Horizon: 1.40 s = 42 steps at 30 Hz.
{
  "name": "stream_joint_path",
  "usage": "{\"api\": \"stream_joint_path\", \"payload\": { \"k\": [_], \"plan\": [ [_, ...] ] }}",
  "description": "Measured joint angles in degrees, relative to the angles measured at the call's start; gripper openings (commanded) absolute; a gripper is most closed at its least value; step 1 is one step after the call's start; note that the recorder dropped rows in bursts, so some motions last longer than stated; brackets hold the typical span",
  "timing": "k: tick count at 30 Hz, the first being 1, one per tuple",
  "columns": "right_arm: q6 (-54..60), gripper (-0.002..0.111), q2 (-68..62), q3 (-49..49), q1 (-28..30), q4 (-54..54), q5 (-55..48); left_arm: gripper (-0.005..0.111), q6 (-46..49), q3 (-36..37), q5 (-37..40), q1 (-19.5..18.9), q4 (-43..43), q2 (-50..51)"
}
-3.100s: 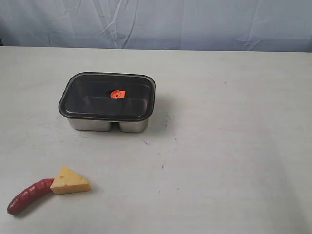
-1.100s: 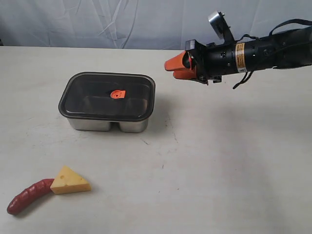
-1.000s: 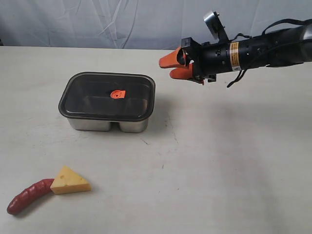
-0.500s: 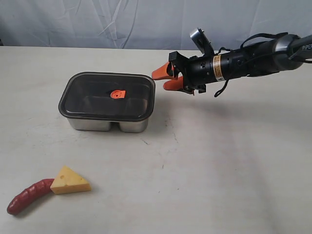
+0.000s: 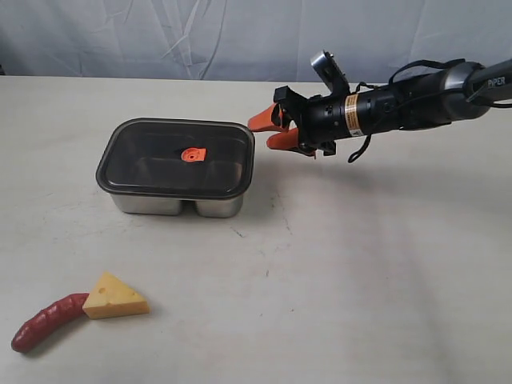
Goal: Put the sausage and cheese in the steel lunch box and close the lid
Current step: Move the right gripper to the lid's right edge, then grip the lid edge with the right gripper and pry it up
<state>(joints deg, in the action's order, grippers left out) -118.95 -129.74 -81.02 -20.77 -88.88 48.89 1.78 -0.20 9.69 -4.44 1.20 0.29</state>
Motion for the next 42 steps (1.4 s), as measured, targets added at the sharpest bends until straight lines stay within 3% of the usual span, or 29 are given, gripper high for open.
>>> {"api": "stream_joint_path", "payload": {
  "k": [15, 42],
  "plan": [
    [2.61, 0.058, 0.00, -1.16, -2.78, 3.24, -0.89, 0.000, 0.00, 0.00, 0.00, 0.00, 0.00, 0.00],
    [2.13, 0.058, 0.12, -1.16, -2.78, 0.78, 11.64, 0.000, 0.00, 0.00, 0.11, 0.00, 0.00, 0.00]
  ]
}}
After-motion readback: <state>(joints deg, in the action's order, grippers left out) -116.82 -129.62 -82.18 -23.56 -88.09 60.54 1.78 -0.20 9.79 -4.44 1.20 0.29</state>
